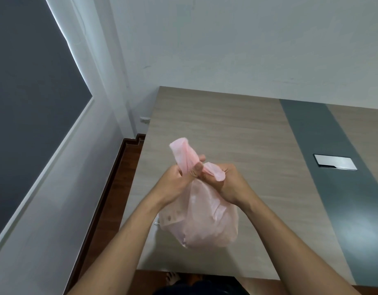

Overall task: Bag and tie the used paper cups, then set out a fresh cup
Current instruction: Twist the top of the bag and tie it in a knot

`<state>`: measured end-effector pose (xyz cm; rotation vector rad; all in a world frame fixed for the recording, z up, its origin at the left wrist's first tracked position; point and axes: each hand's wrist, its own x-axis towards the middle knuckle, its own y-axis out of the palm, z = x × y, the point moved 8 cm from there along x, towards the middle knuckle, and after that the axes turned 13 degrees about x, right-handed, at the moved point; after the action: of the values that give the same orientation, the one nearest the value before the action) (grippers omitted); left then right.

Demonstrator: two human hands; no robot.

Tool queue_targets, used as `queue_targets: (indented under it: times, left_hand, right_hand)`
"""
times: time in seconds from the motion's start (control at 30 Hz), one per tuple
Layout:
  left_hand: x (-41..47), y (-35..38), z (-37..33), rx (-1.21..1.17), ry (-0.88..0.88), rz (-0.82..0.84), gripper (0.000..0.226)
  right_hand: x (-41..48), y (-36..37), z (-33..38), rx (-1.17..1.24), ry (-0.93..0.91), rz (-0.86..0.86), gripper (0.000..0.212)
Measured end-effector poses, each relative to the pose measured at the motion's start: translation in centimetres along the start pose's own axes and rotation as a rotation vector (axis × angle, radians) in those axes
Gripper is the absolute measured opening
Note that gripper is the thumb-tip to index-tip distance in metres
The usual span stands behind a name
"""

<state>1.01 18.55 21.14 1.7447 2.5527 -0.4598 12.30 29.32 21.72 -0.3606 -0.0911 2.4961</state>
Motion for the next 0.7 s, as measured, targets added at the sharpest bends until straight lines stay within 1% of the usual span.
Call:
queue_targets:
  times: [0.03, 0.07, 0.13, 0.17, 0.2, 0.27, 0.3, 0.33, 0.37, 0.4, 0.47, 0.5, 0.53, 0.57, 0.6, 0.63, 0.67, 0.7]
  left_hand:
    - [-0.1, 0.6, 0.1, -0.009, 0.005, 0.004, 0.058]
    - [-0.1, 0.8, 0.0, -0.035, 0.022, -0.033, 0.052]
    - [0.2, 0.3, 0.3, -0.145, 0.015, -0.194, 0.056]
    - [0.3, -0.1, 0.7, -0.244, -0.016, -0.28, 0.06]
    - [0.4, -0.5, 1.2, -0.358, -0.041, -0.348, 0.063]
    - [0.5, -1.0, 1.7, -0.587, -0.053, -0.417, 0.058]
    - [0.5, -1.1, 1.8, -0.667, -0.056, -0.426, 0.053]
    - [0.5, -1.1, 1.5, -0.683, -0.049, -0.426, 0.051]
    - [0.5, -1.1, 1.5, -0.613, -0.059, -0.416, 0.051]
    - [0.3, -1.1, 1.2, -0.475, -0.069, -0.394, 0.052]
    - [0.2, -0.6, 0.6, -0.12, -0.057, -0.306, 0.046]
    - [0.2, -0.1, -0.2, 0.021, -0.023, -0.246, 0.036]
    - [0.3, 0.6, -0.5, 0.101, 0.001, -0.16, 0.029]
    - [0.4, 1.4, -0.8, 0.161, 0.018, -0.069, 0.033]
    - [0.5, 2.3, -0.9, 0.22, 0.012, 0.006, 0.04]
    - [0.8, 2.9, -0.6, 0.318, -0.011, 0.042, 0.04]
    - [1.1, 3.2, -0.3, 0.421, -0.037, 0.038, 0.042]
    - [1.4, 3.1, 0.1, 0.504, -0.066, 0.009, 0.049]
  right_hand:
    - [0.0, 0.3, 0.2, -0.014, 0.005, 0.012, 0.037]
    - [0.0, 0.5, 0.2, -0.015, -0.012, 0.026, 0.032]
    - [0.1, 0.5, 0.5, 0.017, -0.077, -0.008, 0.028]
    - [0.2, 0.1, 0.6, 0.083, -0.105, -0.061, 0.028]
    - [0.5, -0.5, 0.0, 0.225, -0.097, -0.133, 0.032]
    - [1.2, -1.5, -2.0, 0.677, 0.038, -0.277, 0.038]
    - [1.4, -1.6, -2.8, 0.863, 0.099, -0.305, 0.039]
    - [1.7, -1.6, -3.4, 0.993, 0.138, -0.317, 0.041]
    - [2.0, -1.7, -3.7, 1.082, 0.155, -0.322, 0.043]
    - [2.2, -1.9, -3.7, 1.142, 0.151, -0.324, 0.046]
    - [2.4, -2.1, -3.4, 1.222, 0.135, -0.331, 0.049]
    - [2.4, -2.0, -3.0, 1.255, 0.123, -0.329, 0.049]
    - [2.4, -1.7, -2.4, 1.278, 0.102, -0.313, 0.05]
    - [2.4, -1.3, -1.6, 1.277, 0.077, -0.281, 0.049]
    - [2.3, -1.1, -0.8, 1.225, 0.045, -0.247, 0.049]
    - [2.1, -1.0, 0.1, 1.11, 0.006, -0.22, 0.05]
    - [1.8, -1.2, 1.1, 0.942, -0.045, -0.202, 0.05]
    - [1.5, -1.3, 2.0, 0.752, -0.088, -0.182, 0.051]
